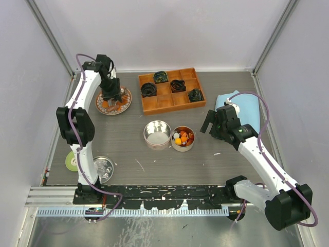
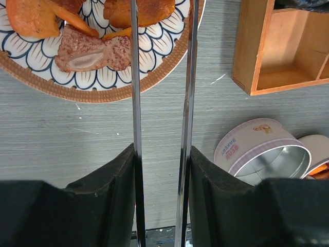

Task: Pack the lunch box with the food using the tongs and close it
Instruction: Pick up the fake food from the plate.

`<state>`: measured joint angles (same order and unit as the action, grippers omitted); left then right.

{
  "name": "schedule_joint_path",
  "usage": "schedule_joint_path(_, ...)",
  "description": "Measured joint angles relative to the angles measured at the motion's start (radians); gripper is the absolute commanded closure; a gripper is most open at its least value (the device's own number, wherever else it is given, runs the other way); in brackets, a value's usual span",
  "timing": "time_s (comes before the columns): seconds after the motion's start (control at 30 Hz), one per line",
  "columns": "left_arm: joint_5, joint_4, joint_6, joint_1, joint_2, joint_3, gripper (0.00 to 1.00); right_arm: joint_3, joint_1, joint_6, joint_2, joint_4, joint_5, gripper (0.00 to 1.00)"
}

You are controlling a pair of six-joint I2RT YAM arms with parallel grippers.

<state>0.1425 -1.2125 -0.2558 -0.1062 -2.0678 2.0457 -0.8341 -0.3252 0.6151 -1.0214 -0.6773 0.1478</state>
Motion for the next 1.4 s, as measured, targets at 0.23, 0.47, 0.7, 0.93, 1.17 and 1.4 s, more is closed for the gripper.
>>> schedule_joint_path(0.23,0.000,-0.001,0.011,0.000,-0.040,0.000,0.60,0.000,0.000,0.000,0.000,-0.001,0.000,0.00)
schedule_joint_path(0.47,0.005,-0.010,0.011,0.000,-0.057,-0.002,0.60,0.000,0.000,-0.003,0.000,-0.002,0.000,0.00)
schedule_joint_path(0.7,0.055,-0.034,0.026,0.000,-0.066,-0.002,0.62,0.000,0.000,-0.004,0.000,-0.002,0.000,0.00)
schedule_joint_path(0.93,0.088,-0.061,0.037,0.000,-0.066,-0.002,0.62,0.000,0.000,-0.004,-0.013,-0.002,0.000,0.00)
schedule_joint_path(1.17,0.068,-0.077,0.037,0.003,-0.066,-0.001,0.61,0.000,0.000,-0.004,-0.013,-0.002,0.000,0.00)
schedule_joint_path(1.4,0.061,-0.113,0.056,0.015,-0.073,0.051,0.61,0.000,0.000,-0.005,-0.013,-0.002,0.000,0.00)
